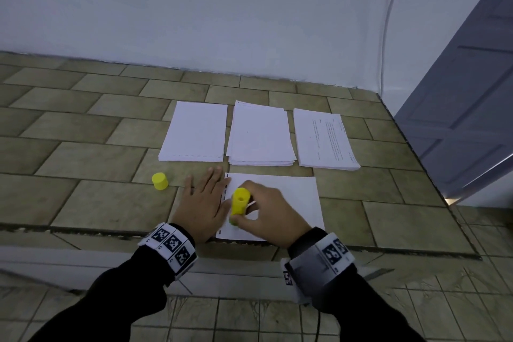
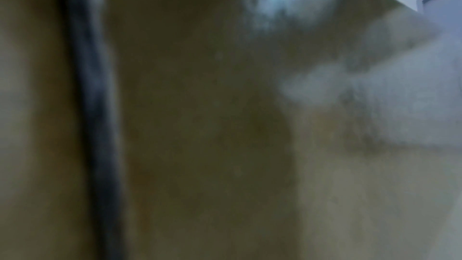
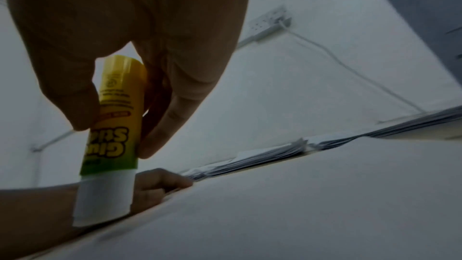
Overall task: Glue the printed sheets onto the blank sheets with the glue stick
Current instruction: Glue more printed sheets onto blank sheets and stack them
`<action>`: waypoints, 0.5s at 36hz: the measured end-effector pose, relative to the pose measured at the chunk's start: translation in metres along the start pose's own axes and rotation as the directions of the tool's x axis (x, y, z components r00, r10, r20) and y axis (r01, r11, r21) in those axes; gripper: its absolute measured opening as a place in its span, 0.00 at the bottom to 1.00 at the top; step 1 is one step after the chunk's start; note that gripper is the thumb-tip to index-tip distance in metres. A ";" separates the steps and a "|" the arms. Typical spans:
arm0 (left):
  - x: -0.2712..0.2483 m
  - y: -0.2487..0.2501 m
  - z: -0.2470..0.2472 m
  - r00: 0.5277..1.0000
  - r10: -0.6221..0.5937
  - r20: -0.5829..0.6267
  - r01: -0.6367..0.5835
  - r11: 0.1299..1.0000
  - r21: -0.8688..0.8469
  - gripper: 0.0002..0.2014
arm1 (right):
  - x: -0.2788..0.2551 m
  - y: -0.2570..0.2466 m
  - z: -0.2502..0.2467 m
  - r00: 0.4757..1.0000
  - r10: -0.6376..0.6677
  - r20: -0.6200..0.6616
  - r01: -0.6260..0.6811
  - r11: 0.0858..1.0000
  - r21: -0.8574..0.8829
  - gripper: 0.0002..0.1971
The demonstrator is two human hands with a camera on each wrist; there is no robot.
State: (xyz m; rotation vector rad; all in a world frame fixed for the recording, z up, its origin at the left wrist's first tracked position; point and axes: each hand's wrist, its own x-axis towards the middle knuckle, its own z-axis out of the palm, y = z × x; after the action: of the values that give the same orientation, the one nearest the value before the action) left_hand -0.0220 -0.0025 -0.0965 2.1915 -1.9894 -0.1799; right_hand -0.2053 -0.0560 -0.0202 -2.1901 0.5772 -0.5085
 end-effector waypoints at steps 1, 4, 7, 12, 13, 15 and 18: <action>0.000 -0.001 0.002 1.000 0.005 0.011 -0.005 1.000 0.011 0.38 | 0.002 -0.001 0.005 1.000 -0.020 0.018 0.020 1.000 -0.019 0.09; 0.000 -0.003 0.004 1.000 0.010 0.026 -0.011 1.000 0.015 0.36 | 0.006 -0.001 0.010 0.999 -0.035 0.028 0.038 0.996 -0.083 0.12; 0.000 -0.001 0.000 1.000 0.009 0.018 -0.009 1.000 0.009 0.46 | 0.002 0.002 0.005 0.999 -0.012 0.037 0.015 0.994 -0.104 0.10; 0.000 0.003 -0.003 0.999 -0.027 0.023 0.026 1.000 0.010 0.42 | -0.017 0.015 -0.025 1.000 0.018 0.016 -0.016 0.998 -0.067 0.07; -0.001 0.003 -0.003 0.999 -0.029 0.022 0.029 1.000 0.009 0.42 | -0.022 0.018 -0.031 1.000 0.017 0.002 -0.017 0.998 -0.058 0.07; -0.002 0.003 -0.003 1.000 -0.029 0.012 0.029 1.000 0.008 0.41 | -0.033 0.024 -0.045 0.999 0.021 -0.036 -0.023 0.999 -0.050 0.08; -0.001 0.003 -0.002 1.000 -0.024 -0.006 0.024 1.000 0.005 0.40 | -0.048 0.034 -0.065 0.996 0.031 -0.085 -0.036 0.997 -0.064 0.09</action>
State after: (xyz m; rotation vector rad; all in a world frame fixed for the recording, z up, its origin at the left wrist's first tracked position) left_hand -0.0242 -0.0012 -0.0938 2.2171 -1.9634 -0.1711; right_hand -0.2873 -0.0879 -0.0153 -2.2253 0.6828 -0.5731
